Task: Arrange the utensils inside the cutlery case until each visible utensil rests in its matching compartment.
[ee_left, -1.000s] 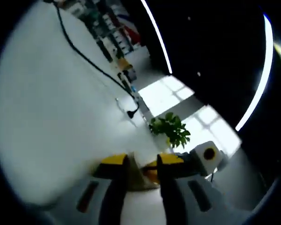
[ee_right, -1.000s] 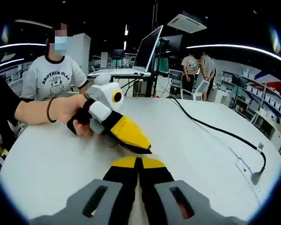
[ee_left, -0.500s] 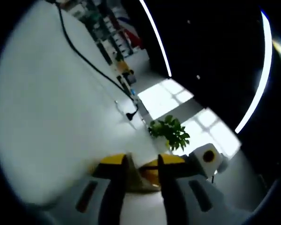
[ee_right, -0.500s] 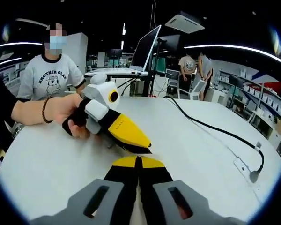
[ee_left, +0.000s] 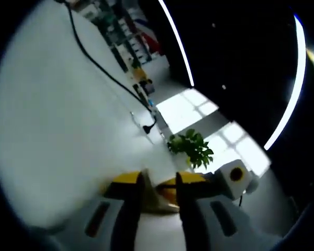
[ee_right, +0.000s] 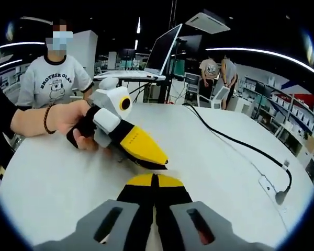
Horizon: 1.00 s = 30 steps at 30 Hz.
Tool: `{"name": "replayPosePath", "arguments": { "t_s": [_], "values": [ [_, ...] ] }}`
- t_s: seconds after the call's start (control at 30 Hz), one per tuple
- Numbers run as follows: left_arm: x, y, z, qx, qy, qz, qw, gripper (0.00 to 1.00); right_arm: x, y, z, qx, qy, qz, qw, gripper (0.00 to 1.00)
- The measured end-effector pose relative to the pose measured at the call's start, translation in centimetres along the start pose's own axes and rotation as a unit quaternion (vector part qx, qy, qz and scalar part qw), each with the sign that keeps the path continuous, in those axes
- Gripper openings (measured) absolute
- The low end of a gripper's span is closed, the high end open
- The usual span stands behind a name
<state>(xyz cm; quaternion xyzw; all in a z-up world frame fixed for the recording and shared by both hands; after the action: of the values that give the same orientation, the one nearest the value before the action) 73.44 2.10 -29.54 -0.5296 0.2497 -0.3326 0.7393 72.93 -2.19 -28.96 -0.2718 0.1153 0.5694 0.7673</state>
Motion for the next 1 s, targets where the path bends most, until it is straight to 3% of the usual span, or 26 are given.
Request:
{"name": "replayPosePath", "arguments": {
  "t_s": [0.13,0.2,0.3,0.47,0.53,0.63,0.8,1.0],
  "values": [
    [-0.1,0.2,0.2,0.009,0.003,0.006,0.9999,0.28,-0.1,-0.3,-0.2,0.019,-0.015,0.004,0.9997,0.00],
    [-0.2,0.4,1.1,0.000,0.003,0.002,1.0000,0.28,-0.1,-0.3,0.0,-0.006,-0.006,0.006,0.9999,0.00],
    [-0.2,0.3,0.6,-0.004,0.001,0.001,1.0000,0.28,-0.1,-0.3,0.0,0.001,-0.010,0.008,0.9999,0.00],
    [0.2,0.9,1.5,0.017,-0.003,0.030,0.9994,0.29,-0.9,-0.6,-0.1,0.005,-0.039,0.018,0.9991,0.01],
    [0.2,0.8,1.1,0.031,0.003,0.040,0.9987,0.28,-2.2,-1.5,0.1,0.010,-0.058,0.003,0.9983,0.12],
    [0.1,0.7,0.9,0.042,0.008,0.044,0.9981,0.30,-4.4,-2.4,-0.4,0.029,-0.070,-0.018,0.9969,0.12],
    [0.2,0.6,-0.1,0.071,0.017,0.054,0.9959,0.28,-8.1,-2.9,-2.0,0.047,-0.050,-0.052,0.9963,0.21],
    [-0.1,0.5,-1.5,0.121,0.025,0.079,0.9892,0.23,-13.7,-2.2,-4.4,0.065,-0.050,-0.106,0.9909,0.23]
  ]
}}
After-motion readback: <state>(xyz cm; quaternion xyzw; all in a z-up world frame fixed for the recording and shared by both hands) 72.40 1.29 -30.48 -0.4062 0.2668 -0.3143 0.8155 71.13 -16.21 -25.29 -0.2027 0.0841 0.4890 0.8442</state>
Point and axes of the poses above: the point that each gripper's makers call its tool centre point, and the gripper's own axes: x roughly forward along the fingers, y roughly to its left, z roughly out of its top, the point moved 3 cm from there along -x, roughly backward along the fingers, and after that the axes turned 10 degrees about -x, right-handed, at the moved point
